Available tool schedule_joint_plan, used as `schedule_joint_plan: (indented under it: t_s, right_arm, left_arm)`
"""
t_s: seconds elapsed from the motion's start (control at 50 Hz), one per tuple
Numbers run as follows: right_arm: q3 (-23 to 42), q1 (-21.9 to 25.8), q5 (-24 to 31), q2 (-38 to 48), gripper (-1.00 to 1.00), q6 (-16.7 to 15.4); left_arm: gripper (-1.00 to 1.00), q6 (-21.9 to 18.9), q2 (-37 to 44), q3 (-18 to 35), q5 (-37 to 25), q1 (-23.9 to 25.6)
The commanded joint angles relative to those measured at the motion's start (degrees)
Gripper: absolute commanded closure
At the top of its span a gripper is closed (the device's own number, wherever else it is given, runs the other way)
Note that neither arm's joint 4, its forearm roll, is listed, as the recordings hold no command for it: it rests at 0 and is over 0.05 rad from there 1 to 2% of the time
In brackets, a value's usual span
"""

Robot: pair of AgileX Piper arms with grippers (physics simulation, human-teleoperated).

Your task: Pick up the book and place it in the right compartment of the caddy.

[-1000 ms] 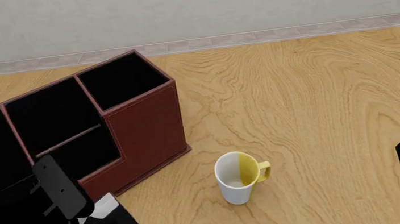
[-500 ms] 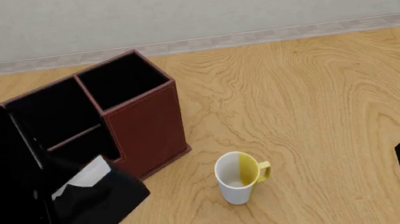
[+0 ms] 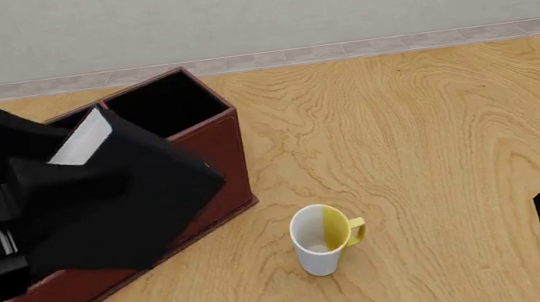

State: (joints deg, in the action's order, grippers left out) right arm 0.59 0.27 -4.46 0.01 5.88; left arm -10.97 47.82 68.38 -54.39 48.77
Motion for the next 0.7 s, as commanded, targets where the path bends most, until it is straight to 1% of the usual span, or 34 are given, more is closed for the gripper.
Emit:
schedule_joint_plan:
  t_s: [0.02, 0.06, 0.1, 0.12, 0.14, 0.16, 0.18, 0.2, 0.22, 0.24, 0.26, 0.28, 0.3, 0.32, 0.34, 0.36, 0.4, 0.42, 0.46, 0.48, 0.5, 0.54, 0.58, 0.6, 0.62, 0.64, 0.66, 0.7]
  right_arm:
    - [-0.23, 0.14, -0.19, 0.0, -1.0, 0.29]
    - [-0.25, 0.16, -0.19, 0.0, -1.0, 0.25]
    - [-0.27, 0.13, -0.23, 0.0, -1.0, 0.32]
    - [-0.24, 0.21, -0.22, 0.0, -1.0, 0.32]
    - [-0.19, 0.26, -0.19, 0.0, -1.0, 0.46]
    - [-0.09, 0.19, -0.16, 0.0, -1.0, 0.56]
    - [-0.03, 0.23, -0.2, 0.0, -1.0, 0.65]
    - [-0.08, 0.27, -0.19, 0.0, -1.0, 0.53]
    - [-0.11, 0.29, -0.22, 0.0, -1.0, 0.57]
    - [-0.11, 0.33, -0.23, 0.0, -1.0, 0.65]
    - [-0.08, 0.35, -0.21, 0.0, -1.0, 0.57]
    - [-0.04, 0.37, -0.27, 0.0, -1.0, 0.66]
    - [-0.03, 0.36, -0.28, 0.0, -1.0, 0.69]
    - [-0.02, 0.33, -0.3, 0.0, -1.0, 0.63]
    - [-0.02, 0.34, -0.34, 0.0, -1.0, 0.78]
    - [-0.02, 0.34, -0.34, 0.0, -1.0, 0.79]
    - [-0.06, 0.33, -0.33, 0.0, -1.0, 0.74]
    - [-0.08, 0.35, -0.35, 0.0, -1.0, 0.85]
    - [-0.12, 0.19, -0.4, 0.0, -1.0, 0.77]
    - [-0.16, 0.14, -0.48, 0.0, -1.0, 0.9]
    - [-0.21, 0.0, -0.44, 0.0, -1.0, 0.78]
    - [-0.24, -0.06, -0.48, 0.0, -1.0, 0.94]
    - [-0.24, -0.14, -0.49, 0.0, -1.0, 0.94]
    - [-0.24, -0.14, -0.49, 0.0, -1.0, 0.94]
    - [-0.26, -0.14, -0.54, 0.0, -1.0, 0.84]
    - [-0.26, -0.14, -0.54, 0.0, -1.0, 0.84]
    - [-0.32, -0.22, -0.59, 0.0, -1.0, 1.02]
    - [-0.39, -0.13, -0.62, 0.0, -1.0, 1.05]
  left_arm:
    - [1.0, -0.66, 2.47, 8.97, -0.11, -0.66]
    - [1.0, -0.68, 2.69, 9.63, -0.27, -0.41]
    - [1.0, -1.26, 3.38, 10.98, 0.16, -2.0]
    - [1.0, -0.96, 4.11, 12.0, -0.25, -2.02]
    - [1.0, -1.76, 3.88, 12.94, -0.04, -1.35]
    - [1.0, -0.4, 4.43, 14.44, -0.33, -1.2]
    - [1.0, -0.11, 4.84, 15.34, -1.15, -0.29]
    - [1.0, -1.44, 5.18, 16.09, -0.85, -1.02]
    - [1.0, -0.18, 5.9, 17.94, -1.13, -1.23]
    - [1.0, -0.37, 6.06, 19.27, -1.47, -0.32]
    - [1.0, -1.34, 6.51, 20.63, -1.13, -1.33]
    - [1.0, -0.14, 7.62, 22.31, -1.63, -1.92]
    - [1.0, -0.63, 7.82, 23.14, -2.19, -1.06]
    - [1.0, -1.69, 8.02, 24.1, -1.73, -1.76]
    - [1.0, -0.91, 9.37, 25.63, -1.83, -3.48]
    - [1.0, -0.91, 9.4, 25.67, -1.85, -3.48]
    - [1.0, -2.7, 11.26, 27.49, -1.36, -6.53]
    - [1.0, -2.54, 11.92, 28.83, -1.37, -6.89]
    - [1.0, -0.04, 13.95, 32.87, -2.57, -7.94]
    - [1.0, -1.29, 14.18, 33.57, -2.55, -7.68]
    - [1.0, -0.83, 15.0, 34.77, -2.71, -8.61]
    - [1.0, -2.65, 16.28, 35.83, -2.62, -10.13]
    - [1.0, -1.05, 18.37, 39.23, -2.88, -12.17]
    - [1.0, -1.05, 18.41, 39.31, -2.93, -12.17]
    - [1.0, -1.29, 19.68, 41.68, -2.9, -13.53]
    - [1.0, -1.29, 19.73, 41.78, -2.96, -13.53]
    - [1.0, -1.61, 20.81, 43.39, -3.55, -13.81]
    - [1.0, -0.99, 22.18, 46.09, -3.51, -15.23]
